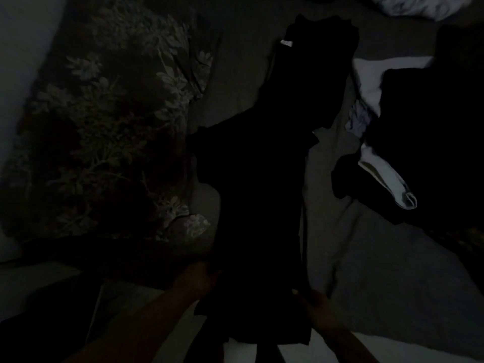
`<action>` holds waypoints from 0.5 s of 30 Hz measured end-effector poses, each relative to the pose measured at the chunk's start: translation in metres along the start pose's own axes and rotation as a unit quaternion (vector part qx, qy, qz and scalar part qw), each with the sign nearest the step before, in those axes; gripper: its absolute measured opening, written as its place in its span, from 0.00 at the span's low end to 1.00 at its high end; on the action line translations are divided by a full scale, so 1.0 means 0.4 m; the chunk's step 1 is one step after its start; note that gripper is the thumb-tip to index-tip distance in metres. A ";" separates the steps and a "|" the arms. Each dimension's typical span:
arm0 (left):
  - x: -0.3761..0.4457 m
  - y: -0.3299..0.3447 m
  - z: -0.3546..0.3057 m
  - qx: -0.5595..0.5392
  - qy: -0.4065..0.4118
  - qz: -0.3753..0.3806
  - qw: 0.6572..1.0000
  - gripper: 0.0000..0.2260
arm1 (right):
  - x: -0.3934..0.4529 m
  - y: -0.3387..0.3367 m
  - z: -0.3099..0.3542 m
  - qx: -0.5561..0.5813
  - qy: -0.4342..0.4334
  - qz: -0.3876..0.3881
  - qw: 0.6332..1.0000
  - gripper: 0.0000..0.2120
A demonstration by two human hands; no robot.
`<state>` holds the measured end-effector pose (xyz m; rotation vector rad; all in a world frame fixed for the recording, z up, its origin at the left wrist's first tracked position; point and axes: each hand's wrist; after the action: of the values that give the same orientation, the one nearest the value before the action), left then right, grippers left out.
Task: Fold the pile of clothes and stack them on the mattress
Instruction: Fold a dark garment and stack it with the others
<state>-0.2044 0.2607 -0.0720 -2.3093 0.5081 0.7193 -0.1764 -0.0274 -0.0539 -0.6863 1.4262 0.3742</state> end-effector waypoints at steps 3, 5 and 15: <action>0.124 -0.116 -0.058 -0.168 -0.099 -0.217 0.956 0.20 | -0.003 0.003 0.002 -0.018 -0.017 -0.028 0.999 0.45; 0.219 -0.223 -0.108 -0.332 -0.137 -0.308 0.881 0.21 | -0.031 0.003 0.046 -0.004 -0.044 -0.019 0.999 0.29; 0.381 -0.383 -0.084 -0.666 -0.065 -0.198 0.716 0.26 | 0.067 -0.138 0.452 0.157 -0.233 -0.134 0.950 0.09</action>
<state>0.0056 0.3214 -0.0716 -3.3837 -0.9310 1.2366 0.0012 0.0411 -0.0685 -0.4819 0.8997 0.0796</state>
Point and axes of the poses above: each hand's wrist, its own x-axis towards the middle knuckle, its own y-axis out of the palm, z = x × y, and after that the axes turned 15 degrees about y, right-handed
